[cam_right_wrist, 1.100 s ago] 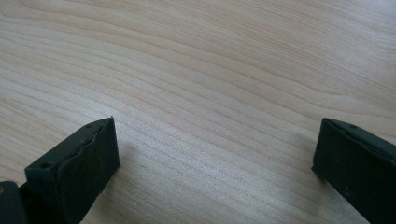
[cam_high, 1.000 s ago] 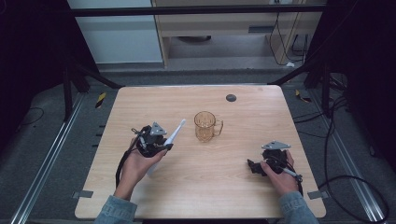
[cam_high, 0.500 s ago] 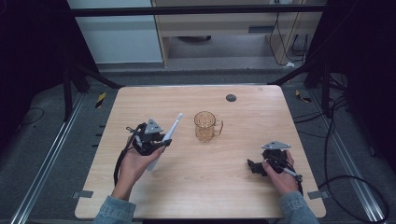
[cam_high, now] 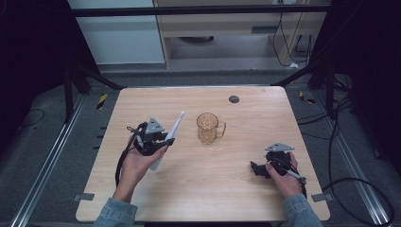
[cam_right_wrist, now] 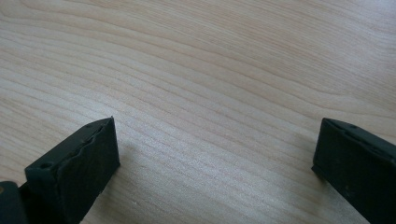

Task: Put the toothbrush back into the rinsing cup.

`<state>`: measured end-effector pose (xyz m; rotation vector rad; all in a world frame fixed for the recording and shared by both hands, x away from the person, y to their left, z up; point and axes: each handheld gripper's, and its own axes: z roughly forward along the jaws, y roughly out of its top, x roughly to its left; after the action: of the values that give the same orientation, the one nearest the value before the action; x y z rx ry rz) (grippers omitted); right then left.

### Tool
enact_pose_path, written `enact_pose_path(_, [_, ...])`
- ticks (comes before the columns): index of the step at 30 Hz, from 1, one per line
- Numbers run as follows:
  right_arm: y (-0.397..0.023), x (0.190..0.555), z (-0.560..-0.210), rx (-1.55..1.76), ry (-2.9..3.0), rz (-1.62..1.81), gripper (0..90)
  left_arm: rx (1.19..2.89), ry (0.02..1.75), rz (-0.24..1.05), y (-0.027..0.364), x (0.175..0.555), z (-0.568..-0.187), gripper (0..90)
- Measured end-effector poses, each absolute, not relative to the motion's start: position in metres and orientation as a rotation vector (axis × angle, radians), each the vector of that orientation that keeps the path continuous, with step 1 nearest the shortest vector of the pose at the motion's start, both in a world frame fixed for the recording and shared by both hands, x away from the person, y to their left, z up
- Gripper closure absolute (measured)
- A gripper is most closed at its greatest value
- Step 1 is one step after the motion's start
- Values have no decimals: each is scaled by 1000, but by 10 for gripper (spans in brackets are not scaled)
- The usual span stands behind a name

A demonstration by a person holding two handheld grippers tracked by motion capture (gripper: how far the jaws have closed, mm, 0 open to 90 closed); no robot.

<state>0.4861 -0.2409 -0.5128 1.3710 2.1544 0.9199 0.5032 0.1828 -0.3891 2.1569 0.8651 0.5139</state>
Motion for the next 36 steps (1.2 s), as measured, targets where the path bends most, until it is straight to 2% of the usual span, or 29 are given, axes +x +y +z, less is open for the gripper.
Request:
enact_pose_path(21, [-241, 486, -513, 1370, 2155, 919, 4, 2159, 838, 506, 162, 530, -369, 672])
enact_pose_path(36, [-241, 486, -513, 1370, 2155, 919, 4, 2122, 808, 505, 145, 535, -350, 672])
